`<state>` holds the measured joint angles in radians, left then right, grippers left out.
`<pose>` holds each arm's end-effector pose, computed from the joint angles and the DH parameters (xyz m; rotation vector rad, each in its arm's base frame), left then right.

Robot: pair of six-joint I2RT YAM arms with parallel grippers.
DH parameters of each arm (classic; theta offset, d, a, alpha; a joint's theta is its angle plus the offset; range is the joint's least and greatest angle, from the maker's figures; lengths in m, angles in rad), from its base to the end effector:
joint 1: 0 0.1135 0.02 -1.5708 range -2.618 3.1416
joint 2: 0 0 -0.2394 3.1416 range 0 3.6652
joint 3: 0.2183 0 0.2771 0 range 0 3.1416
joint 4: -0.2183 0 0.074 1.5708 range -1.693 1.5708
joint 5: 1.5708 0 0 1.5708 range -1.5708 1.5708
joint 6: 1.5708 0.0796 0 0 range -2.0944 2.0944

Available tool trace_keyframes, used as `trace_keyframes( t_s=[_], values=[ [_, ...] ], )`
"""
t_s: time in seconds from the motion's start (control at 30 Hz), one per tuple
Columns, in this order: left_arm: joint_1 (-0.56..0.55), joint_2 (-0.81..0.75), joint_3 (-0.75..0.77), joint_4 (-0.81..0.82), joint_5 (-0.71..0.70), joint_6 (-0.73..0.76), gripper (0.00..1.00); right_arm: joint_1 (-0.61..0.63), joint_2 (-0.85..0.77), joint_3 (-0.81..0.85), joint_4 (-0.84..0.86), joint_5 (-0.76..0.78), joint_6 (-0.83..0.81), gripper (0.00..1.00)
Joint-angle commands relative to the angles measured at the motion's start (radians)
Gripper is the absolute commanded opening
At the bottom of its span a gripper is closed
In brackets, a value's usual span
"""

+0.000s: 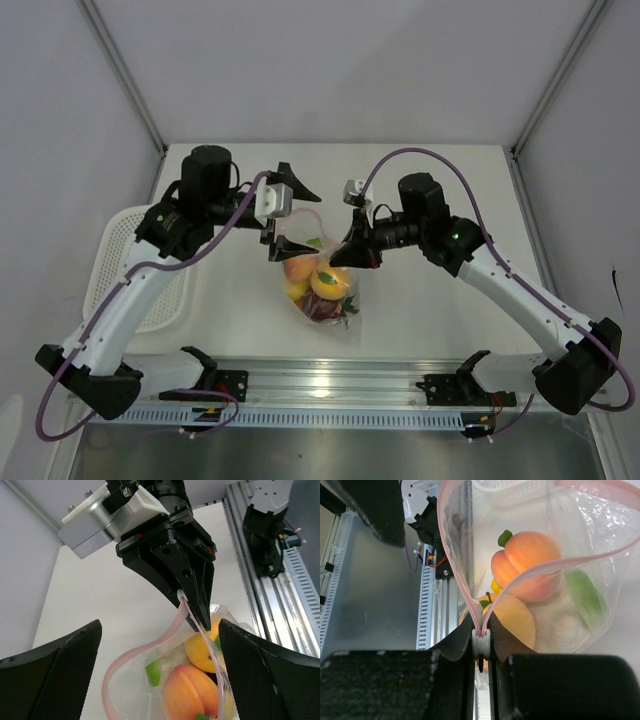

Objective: Place the food in the zip-top bag and seal the zipper
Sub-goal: Zip the zipper food storage bag at the center of the board.

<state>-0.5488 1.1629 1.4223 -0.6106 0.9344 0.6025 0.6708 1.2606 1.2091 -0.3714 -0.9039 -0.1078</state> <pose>0.2098 -0.2033 0.4189 1.4734 1.1348 -0.8516 0.2216 0.2557 0.3369 -1.3001 1.5643 1.2536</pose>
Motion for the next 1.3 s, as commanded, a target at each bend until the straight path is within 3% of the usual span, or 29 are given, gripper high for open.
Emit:
trace_keyframes(
  t_s=[0.0,0.2,0.7,0.97,1.27],
  values=[
    [0.042,0.065,0.087,-0.164,0.205,0.14,1.0,0.001,0.002,0.059,-0.015,-0.032,-0.032,0.0],
    [0.038,0.144,0.15,-0.267,0.328,0.172,1.0,0.001,0.014,0.087,-0.044,-0.038,-0.05,0.0],
    [-0.026,0.383,0.267,-0.426,0.279,0.23,1.0,0.007,0.007,0.084,-0.06,-0.043,-0.053,0.0],
    [-0.037,0.382,0.208,-0.43,0.193,0.232,0.97,0.006,-0.013,0.084,-0.07,-0.038,-0.062,0.0],
    [-0.036,0.331,0.103,-0.419,0.158,0.206,0.88,-0.004,-0.049,0.064,-0.07,-0.017,-0.066,0.0]
  ],
)
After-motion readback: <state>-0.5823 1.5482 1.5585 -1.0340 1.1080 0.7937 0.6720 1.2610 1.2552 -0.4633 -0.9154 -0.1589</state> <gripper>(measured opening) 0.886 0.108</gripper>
